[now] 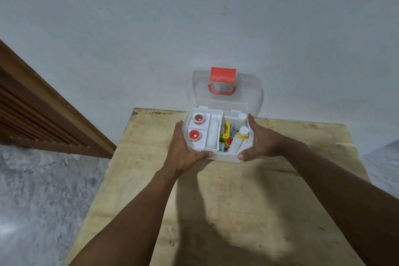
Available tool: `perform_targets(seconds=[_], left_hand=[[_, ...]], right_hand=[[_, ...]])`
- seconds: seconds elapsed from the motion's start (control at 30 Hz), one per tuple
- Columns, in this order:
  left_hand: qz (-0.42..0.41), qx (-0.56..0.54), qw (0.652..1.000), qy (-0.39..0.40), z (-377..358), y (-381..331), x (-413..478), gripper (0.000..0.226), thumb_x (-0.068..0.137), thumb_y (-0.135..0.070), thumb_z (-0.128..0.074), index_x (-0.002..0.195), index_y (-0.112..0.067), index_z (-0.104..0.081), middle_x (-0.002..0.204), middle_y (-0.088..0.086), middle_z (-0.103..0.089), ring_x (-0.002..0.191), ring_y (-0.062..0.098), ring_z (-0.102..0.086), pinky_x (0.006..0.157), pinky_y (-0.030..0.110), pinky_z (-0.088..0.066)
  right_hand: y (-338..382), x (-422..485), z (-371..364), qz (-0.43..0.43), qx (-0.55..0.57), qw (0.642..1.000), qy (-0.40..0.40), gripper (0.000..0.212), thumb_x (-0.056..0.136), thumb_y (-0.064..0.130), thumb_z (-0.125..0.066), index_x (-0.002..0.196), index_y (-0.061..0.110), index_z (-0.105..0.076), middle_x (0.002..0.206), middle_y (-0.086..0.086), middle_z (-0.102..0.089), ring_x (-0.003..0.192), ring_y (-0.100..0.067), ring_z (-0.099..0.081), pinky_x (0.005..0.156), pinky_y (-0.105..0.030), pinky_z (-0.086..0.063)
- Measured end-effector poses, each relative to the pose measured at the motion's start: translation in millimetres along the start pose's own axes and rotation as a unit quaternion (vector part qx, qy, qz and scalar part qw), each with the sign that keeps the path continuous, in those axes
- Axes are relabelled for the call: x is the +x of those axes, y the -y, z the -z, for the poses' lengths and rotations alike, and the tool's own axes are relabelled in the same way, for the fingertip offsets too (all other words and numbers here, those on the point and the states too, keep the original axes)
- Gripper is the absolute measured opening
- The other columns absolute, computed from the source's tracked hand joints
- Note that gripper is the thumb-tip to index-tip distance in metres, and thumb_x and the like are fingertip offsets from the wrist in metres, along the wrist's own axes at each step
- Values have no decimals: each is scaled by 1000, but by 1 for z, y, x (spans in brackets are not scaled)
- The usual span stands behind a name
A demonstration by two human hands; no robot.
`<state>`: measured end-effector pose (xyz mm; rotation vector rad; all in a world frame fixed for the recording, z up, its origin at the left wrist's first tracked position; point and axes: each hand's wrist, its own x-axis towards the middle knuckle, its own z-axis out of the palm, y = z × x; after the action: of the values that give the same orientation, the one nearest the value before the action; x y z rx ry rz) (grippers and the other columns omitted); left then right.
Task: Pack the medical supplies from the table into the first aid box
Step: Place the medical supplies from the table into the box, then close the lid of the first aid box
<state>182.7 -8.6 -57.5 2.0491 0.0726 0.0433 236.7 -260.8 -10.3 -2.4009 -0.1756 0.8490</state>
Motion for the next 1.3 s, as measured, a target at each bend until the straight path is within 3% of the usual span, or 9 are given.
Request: perform_targets(seconds=[0.07, 0.2, 0.43, 0.53, 0.67, 0.8, 0.9, 1.1, 1.3], left_hand=[[18, -6, 1000, 2, 2, 3, 1, 96, 54, -40, -95, 127, -27, -33, 121, -14, -49, 105, 2, -57, 72, 2, -47], [43, -44, 998, 32, 6, 7, -1, 103, 62, -25, -93, 135, -19, -22, 120, -11, -51, 106, 7, -58, 74, 8, -49], [-11, -103, 994, 32, 5, 6, -5, 94, 61, -19, -92, 134, -24, -34, 117, -19, -59, 98, -17, -58, 71, 1, -46], [-32, -123, 991, 28, 6, 6, -6, 91, 61, -9, -91, 133, -20, -36, 117, -15, -59, 98, -17, -58, 72, 1, -45], [-60, -133, 989, 32, 7, 10, -3, 85, 63, -8, -91, 130, -18, -40, 120, -9, -62, 107, 0, -62, 78, 6, -47], [-83, -136, 986, 40, 9, 10, -1, 85, 66, -6, -89, 134, -15, -39, 123, -11, -59, 112, 0, -60, 83, 7, -47], [-79, -138, 986, 48, 8, 11, 0, 88, 66, -8, -89, 136, -15, -38, 125, -13, -57, 114, -2, -58, 84, 6, -46], [-99, -122, 986, 63, 4, 18, 9, 81, 70, -18, -89, 135, -11, -41, 130, -3, -57, 121, 17, -58, 98, 34, -53], [-95, -110, 987, 68, 5, 23, 16, 79, 71, -11, -87, 136, -4, -41, 132, 5, -57, 122, 26, -58, 97, 44, -53]], right_hand=[[3, -1, -3, -11, -13, 1000, -21, 138, 65, 44, -87, 153, 23, 17, 158, 0, -28, 137, -25, -40, 100, -26, -35], [6, -12, -18, -42, -49, 992, -112, 117, 59, 55, -84, 147, 20, -16, 142, -3, -51, 122, -27, -53, 99, -43, -47], [16, -34, -50, -146, -26, 960, -239, 114, 68, 58, -77, 153, 20, -12, 149, -6, -44, 133, -28, -45, 103, -46, -43], [29, -38, -40, -104, -57, 935, -336, 94, 76, 49, -71, 151, 18, -23, 148, -7, -43, 133, -28, -44, 104, -47, -43], [70, -33, -3, 6, -176, 866, -468, 69, 83, 29, -68, 144, 17, -37, 145, -10, -44, 124, -34, -47, 98, -47, -46], [101, -12, 14, 65, -292, 844, -445, 73, 81, 26, -71, 145, 15, -37, 145, -11, -43, 125, -35, -45, 94, -48, -46], [108, 5, 15, 36, -342, 843, -414, 73, 78, 24, -71, 142, 18, -35, 137, -7, -47, 120, -32, -48, 90, -48, -47], [115, 24, 27, 9, -408, 792, -453, 58, 61, 15, -81, 113, 15, -55, 108, -8, -57, 90, -31, -57, 72, -43, -48], [122, 31, 42, 60, -428, 788, -438, 41, 72, 7, -72, 109, 13, -56, 96, -8, -59, 76, -29, -57, 55, -34, -37]])
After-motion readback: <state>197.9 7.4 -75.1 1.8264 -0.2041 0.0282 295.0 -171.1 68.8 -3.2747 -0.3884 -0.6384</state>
